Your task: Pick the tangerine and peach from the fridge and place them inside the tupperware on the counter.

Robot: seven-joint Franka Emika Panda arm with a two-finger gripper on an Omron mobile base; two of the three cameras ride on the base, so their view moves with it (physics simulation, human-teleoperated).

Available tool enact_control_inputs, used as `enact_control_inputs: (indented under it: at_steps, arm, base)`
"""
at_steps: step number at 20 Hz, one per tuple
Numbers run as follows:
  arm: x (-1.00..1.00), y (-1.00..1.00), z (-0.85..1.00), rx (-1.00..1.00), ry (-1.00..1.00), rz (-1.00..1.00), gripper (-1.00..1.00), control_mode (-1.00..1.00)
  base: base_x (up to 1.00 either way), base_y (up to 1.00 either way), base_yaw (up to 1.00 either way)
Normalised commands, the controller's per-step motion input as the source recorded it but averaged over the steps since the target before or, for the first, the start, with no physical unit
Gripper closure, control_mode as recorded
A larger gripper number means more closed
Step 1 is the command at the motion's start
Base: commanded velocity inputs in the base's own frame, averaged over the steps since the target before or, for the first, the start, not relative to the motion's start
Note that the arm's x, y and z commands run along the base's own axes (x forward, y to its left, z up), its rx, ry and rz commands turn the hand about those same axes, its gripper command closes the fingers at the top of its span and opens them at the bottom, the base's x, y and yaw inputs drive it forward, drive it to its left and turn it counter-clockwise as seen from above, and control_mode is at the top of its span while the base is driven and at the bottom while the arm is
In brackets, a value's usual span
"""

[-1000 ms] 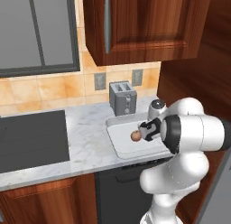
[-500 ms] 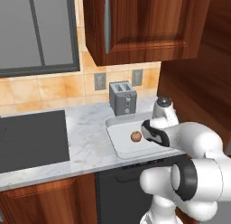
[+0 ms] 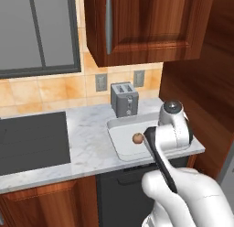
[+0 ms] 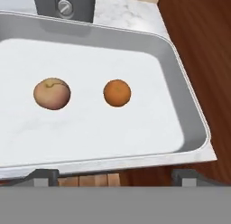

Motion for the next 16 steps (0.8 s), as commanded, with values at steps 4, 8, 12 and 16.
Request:
enact_control_inputs:
  at_steps: [4,8,12,16]
  arm:
    - [-0.62,0.67,0.54,-0.14,-0.09,-0.01,-1.00,-1.00]
    - [-0.45,0.78,0.54,-0.17,-0.12,-0.01,-1.00,-1.00]
    - [-0.31,0.76,0.55,-0.17,-0.11,-0.01,-1.00,-1.00]
    - [-0.07,0.66,0.26,-0.16,-0.04,-0.01,-1.00,-1.00]
  base:
    - [0.00,0.00,0.00]
    - [0.00,0.00,0.00]
    - [0.00,0.00,0.00]
    - [0.00,0.00,0.00]
